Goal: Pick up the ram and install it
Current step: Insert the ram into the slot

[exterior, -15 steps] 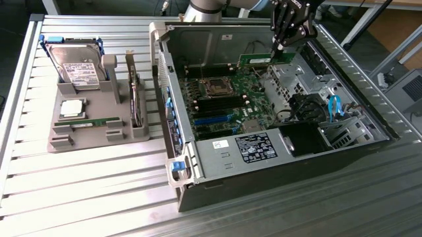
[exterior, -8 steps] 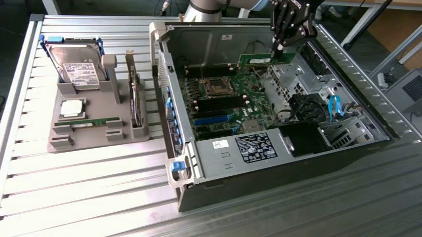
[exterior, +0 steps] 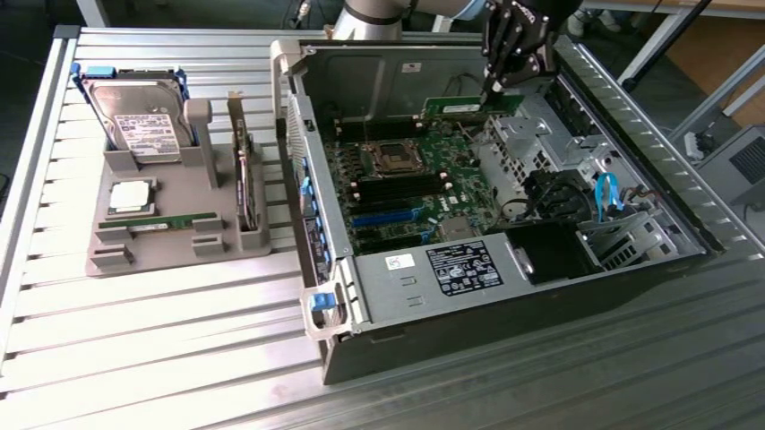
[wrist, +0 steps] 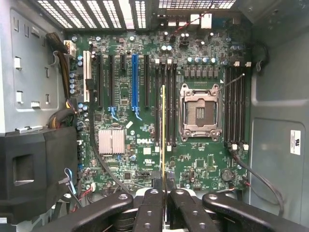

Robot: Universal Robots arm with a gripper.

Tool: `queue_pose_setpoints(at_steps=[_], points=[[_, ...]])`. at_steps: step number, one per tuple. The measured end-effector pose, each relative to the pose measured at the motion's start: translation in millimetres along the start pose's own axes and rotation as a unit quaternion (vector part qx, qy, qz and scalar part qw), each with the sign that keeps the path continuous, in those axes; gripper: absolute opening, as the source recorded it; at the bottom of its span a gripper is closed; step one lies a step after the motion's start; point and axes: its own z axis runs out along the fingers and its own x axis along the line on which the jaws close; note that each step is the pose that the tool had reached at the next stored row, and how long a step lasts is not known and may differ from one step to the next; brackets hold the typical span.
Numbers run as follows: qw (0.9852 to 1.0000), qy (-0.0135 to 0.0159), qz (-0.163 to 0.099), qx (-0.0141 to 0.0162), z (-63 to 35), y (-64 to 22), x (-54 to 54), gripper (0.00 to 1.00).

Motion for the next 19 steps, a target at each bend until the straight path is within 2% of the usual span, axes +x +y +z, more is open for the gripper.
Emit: queue_pose_setpoints(at_steps=[19], points=[[1.0000, -0.0006, 0.000, 0.0000, 7.9, 1.5, 0.1, 0.11]])
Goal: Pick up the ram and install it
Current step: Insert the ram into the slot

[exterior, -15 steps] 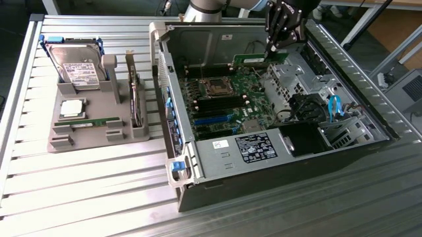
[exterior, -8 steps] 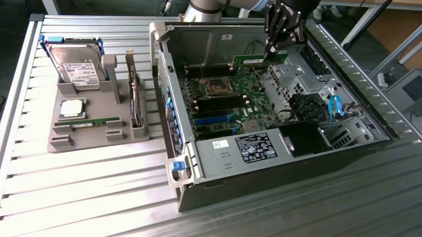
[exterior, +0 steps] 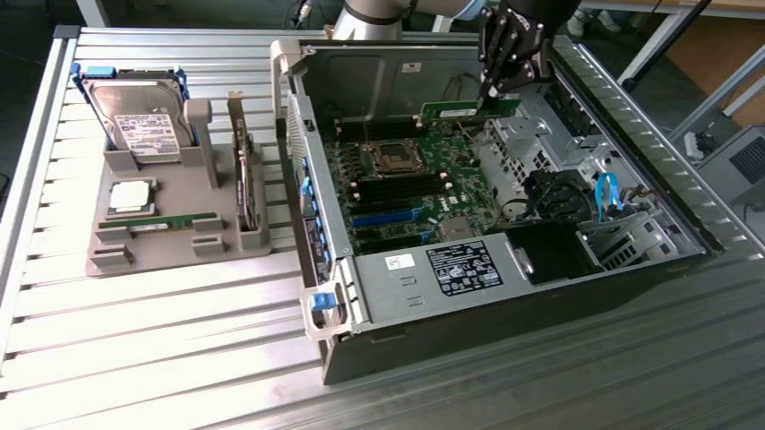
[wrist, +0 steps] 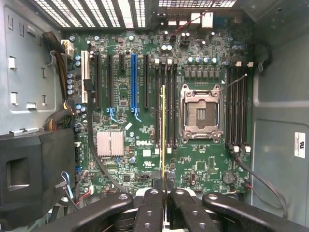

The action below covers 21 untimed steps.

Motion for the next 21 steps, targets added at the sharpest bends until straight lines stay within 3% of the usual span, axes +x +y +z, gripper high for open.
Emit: queue_pose_setpoints(at_steps=[21], points=[[1.0000, 0.0000, 0.000, 0.0000, 10.5, 0.2, 0.2, 0.11]])
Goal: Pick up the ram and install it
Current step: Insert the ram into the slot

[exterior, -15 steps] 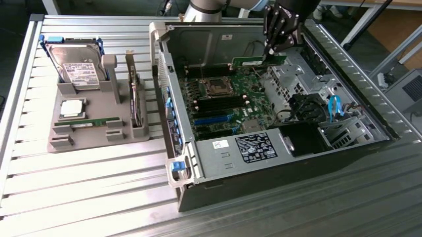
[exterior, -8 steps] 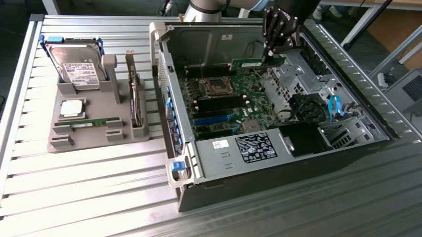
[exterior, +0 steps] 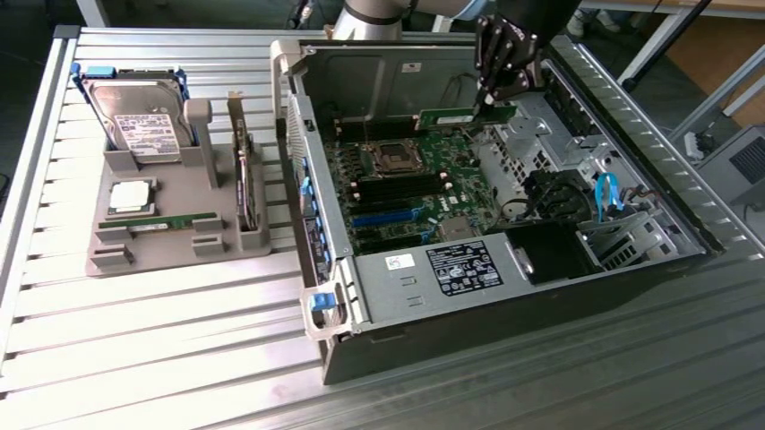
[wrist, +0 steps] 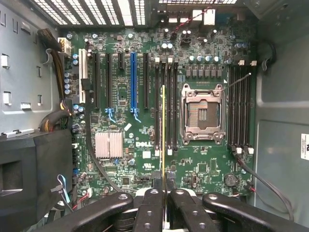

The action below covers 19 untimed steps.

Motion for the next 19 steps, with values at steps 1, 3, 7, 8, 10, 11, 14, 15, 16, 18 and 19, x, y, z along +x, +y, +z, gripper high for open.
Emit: queue_pose_setpoints(at_steps=[1, 3, 7, 8, 10, 11, 14, 15, 16, 18, 19], points=[[1.0000, 0.0000, 0.000, 0.0000, 0.5, 0.0, 0.0, 0.11], [1.0000, 0.0000, 0.000, 0.0000, 3.7, 0.0, 0.1, 0.11], [1.0000, 0.0000, 0.000, 0.0000, 7.0, 0.0, 0.1, 0.11], [1.0000, 0.0000, 0.000, 0.0000, 7.3, 0.0, 0.1, 0.11], [1.0000, 0.0000, 0.000, 0.0000, 7.7, 0.0, 0.1, 0.11], [1.0000, 0.0000, 0.000, 0.0000, 8.8, -0.1, 0.2, 0.11], [1.0000, 0.0000, 0.000, 0.0000, 10.2, -0.1, 0.2, 0.11], [1.0000, 0.0000, 0.000, 0.0000, 10.6, -0.1, 0.2, 0.11], [1.0000, 0.0000, 0.000, 0.0000, 11.2, -0.1, 0.2, 0.11], [1.0000, 0.0000, 0.000, 0.0000, 12.1, -0.1, 0.2, 0.11], [1.0000, 0.0000, 0.000, 0.0000, 12.6, -0.1, 0.2, 0.11]])
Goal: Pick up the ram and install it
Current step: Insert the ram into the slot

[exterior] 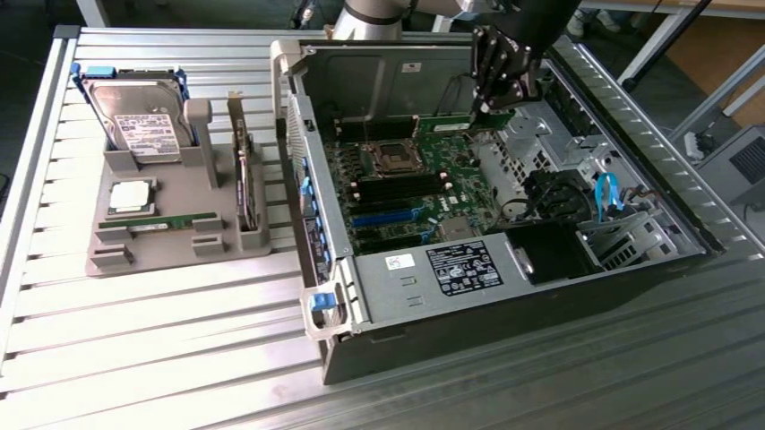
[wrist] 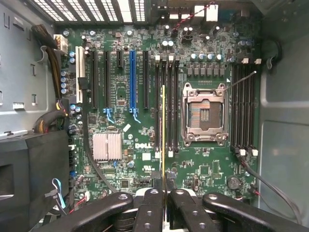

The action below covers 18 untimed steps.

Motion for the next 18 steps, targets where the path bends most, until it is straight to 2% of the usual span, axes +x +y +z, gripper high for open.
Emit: queue_pose_setpoints(at_steps=[18], points=[[1.0000, 0.0000, 0.000, 0.0000, 9.3, 0.0, 0.2, 0.11]])
